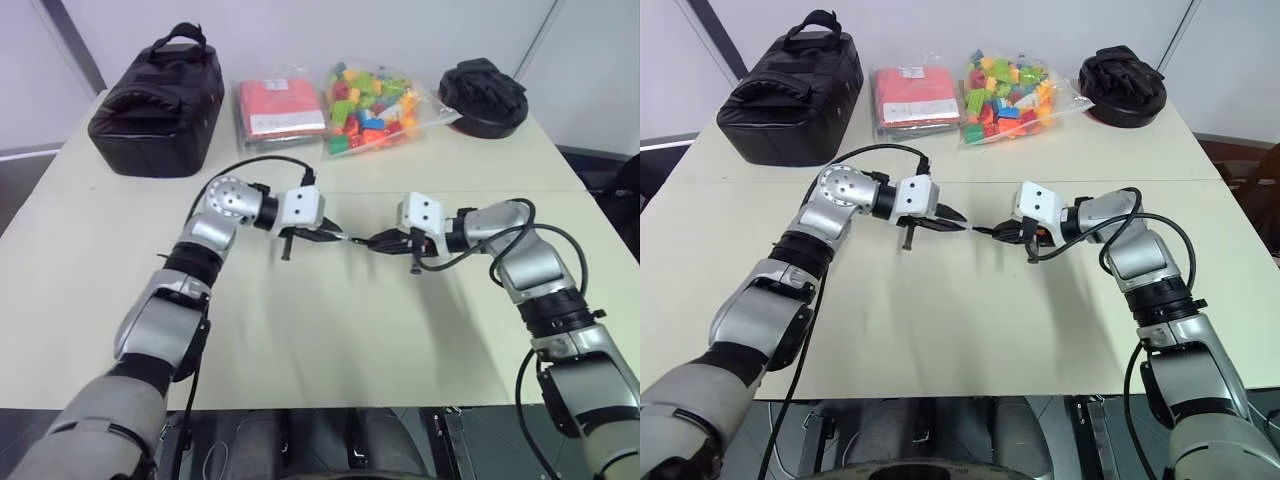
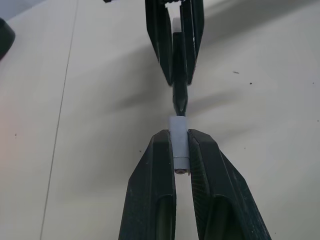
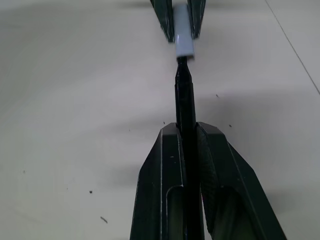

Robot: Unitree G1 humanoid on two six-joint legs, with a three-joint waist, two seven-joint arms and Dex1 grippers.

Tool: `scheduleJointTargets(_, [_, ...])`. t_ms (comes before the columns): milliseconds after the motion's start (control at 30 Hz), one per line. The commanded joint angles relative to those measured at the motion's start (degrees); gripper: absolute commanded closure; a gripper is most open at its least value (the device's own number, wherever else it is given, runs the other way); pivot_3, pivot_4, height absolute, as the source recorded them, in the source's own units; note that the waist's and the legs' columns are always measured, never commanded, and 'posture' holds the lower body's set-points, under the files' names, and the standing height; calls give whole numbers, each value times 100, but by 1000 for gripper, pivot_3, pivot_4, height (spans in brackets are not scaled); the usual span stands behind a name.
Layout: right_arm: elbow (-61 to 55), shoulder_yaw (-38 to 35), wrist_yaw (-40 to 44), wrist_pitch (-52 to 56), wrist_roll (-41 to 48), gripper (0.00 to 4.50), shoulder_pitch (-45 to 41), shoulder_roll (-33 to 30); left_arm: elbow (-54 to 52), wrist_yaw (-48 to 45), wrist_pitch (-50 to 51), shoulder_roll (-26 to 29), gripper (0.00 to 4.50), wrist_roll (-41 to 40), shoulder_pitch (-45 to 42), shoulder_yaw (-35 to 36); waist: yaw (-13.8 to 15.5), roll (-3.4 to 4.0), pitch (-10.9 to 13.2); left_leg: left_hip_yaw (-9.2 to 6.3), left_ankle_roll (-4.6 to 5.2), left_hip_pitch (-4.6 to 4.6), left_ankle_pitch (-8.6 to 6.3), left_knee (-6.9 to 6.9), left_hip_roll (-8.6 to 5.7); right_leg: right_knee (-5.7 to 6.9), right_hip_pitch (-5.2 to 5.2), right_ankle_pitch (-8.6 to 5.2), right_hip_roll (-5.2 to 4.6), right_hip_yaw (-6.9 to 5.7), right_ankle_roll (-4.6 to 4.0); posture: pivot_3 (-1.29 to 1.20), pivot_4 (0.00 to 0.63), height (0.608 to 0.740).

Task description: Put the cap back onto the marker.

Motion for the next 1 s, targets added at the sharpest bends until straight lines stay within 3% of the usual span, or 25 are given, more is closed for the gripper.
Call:
scheduleJointTargets(33, [-217,-104,-52,-17,67,4500,-74,32,-158,-12,-104,-97,4453,-125,-15,23,-4,0,0,0,0,0,0,1,0,0,0,0,0,0,0,0,150,740])
scheduleJointTargets(467, [-307,-154,-113,72,99,4500,-151,68,148,159,-473,-363,4453,73,30,-103,-2,0,0,-1,0,0,0,1,0,0,0,0,0,0,0,0,150,740])
scheduleJointTargets(733, [-276,-176,-125,61,79,4500,-124,35,264,111,-136,-323,4453,-15,-38,18,-4,0,0,-1,0,0,0,1,0,0,0,0,0,0,0,0,150,740])
scheduleJointTargets(767, [-263,-177,-126,59,73,4500,-125,29,249,73,-46,-316,3548,-47,-38,36,-4,0,0,-1,0,0,0,1,0,0,0,0,1,0,0,0,150,740])
scheduleJointTargets(933, [-186,-151,-99,38,29,4500,-102,-85,270,229,-79,-174,1222,132,-61,6,-4,0,0,-1,0,-2,0,3,-1,0,0,1,0,0,1,0,150,740])
scheduleJointTargets(1000, [-65,-145,-65,-47,-72,4500,-64,-245,408,426,-110,-60,1222,165,-162,101,-15,0,0,-2,0,-1,0,2,0,1,-1,1,3,0,1,0,150,740])
